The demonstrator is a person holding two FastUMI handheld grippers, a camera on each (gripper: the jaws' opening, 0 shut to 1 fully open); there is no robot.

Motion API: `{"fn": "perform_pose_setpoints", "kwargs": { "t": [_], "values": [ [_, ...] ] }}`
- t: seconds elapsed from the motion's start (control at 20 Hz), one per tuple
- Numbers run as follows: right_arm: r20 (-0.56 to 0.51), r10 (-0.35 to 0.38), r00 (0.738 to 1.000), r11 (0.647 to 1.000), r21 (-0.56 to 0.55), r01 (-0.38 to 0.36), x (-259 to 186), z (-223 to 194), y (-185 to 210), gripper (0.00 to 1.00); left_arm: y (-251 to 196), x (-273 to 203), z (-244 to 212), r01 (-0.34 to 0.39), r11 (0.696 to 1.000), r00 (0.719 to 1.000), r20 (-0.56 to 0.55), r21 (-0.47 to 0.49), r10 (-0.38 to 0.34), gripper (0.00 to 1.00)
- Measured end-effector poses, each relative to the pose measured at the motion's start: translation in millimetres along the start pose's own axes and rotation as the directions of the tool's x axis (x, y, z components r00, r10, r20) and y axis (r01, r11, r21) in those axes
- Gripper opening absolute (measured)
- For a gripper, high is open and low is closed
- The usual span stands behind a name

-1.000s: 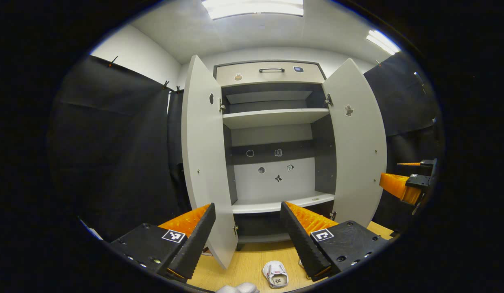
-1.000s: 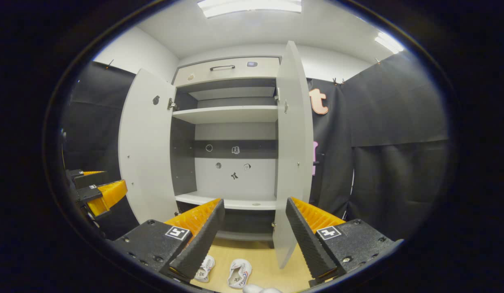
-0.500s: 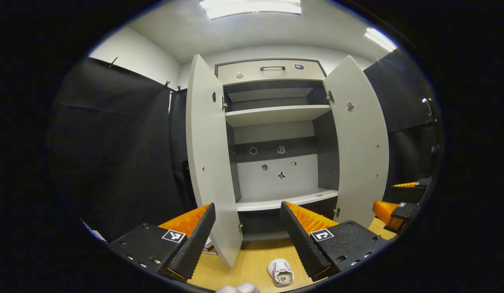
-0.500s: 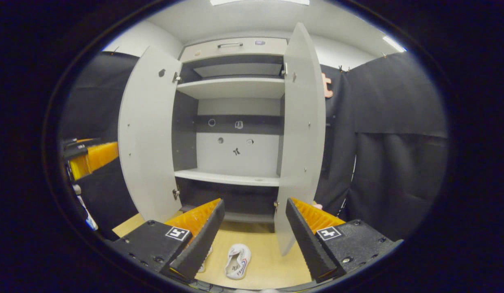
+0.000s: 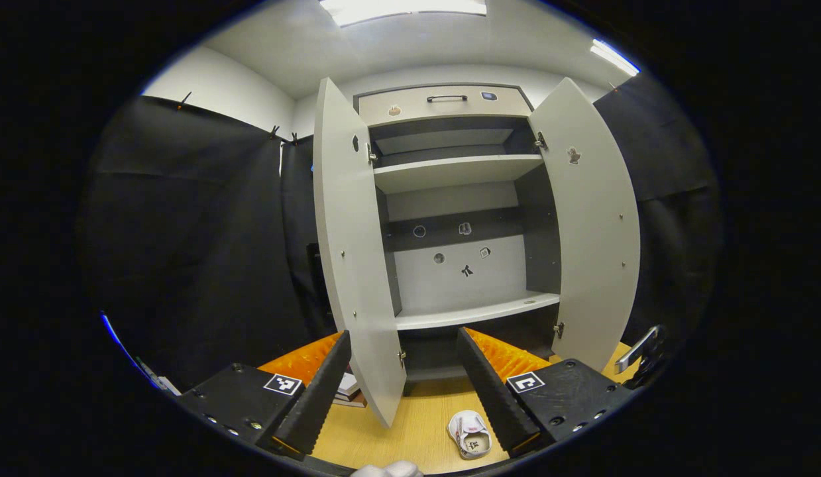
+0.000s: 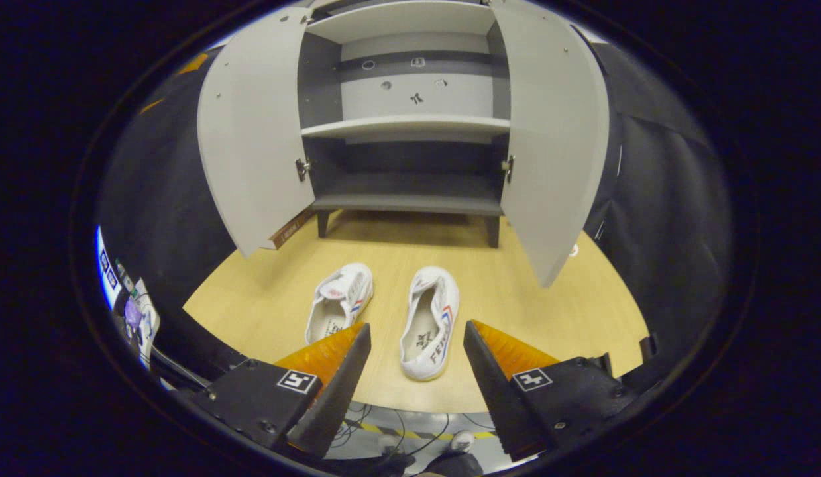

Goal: Grab one shoe with the right hand and put it into the shoe cabinet, grab the other shoe with the left hand and put it into the shoe cabinet; then close the right door with the right hand and the left door with the left hand.

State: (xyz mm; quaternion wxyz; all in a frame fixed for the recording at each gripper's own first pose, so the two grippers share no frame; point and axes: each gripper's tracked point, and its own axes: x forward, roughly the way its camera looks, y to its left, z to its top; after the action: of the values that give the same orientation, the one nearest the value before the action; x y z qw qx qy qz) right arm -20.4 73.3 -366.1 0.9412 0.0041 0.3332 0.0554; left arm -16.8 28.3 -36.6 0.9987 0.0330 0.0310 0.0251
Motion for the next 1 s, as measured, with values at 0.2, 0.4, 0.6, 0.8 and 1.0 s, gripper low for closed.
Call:
{"fn": "perform_pose_setpoints", "kwargs": {
  "t": [0.2,0.4,0.6,0.8,1.0],
  "values": [
    [-0.056,0.015,0.998,1.000,0.017,-0.014,45,-14,8,0.87,8,-1,-8,-0.018,1.000,1.000,-0.016,-0.005,0.018,0.96],
    [-0.089,-0.012,0.996,0.999,0.035,0.015,93,-12,6,0.82,13,3,-14,-0.031,0.999,0.999,-0.035,-0.009,0.030,0.96],
    [-0.152,-0.023,0.988,0.997,0.074,0.035,131,-18,2,0.76,8,13,-16,-0.013,1.000,0.999,-0.035,-0.019,0.012,0.96],
    [-0.111,-0.055,0.992,0.994,0.092,0.065,164,-3,-2,0.70,-3,25,-15,0.020,0.998,0.999,-0.024,-0.062,-0.021,0.96],
    [-0.093,-0.064,0.994,0.989,0.127,0.075,188,2,-5,0.61,-20,35,-10,0.057,0.997,0.998,-0.022,-0.052,-0.058,0.96]
  ]
}}
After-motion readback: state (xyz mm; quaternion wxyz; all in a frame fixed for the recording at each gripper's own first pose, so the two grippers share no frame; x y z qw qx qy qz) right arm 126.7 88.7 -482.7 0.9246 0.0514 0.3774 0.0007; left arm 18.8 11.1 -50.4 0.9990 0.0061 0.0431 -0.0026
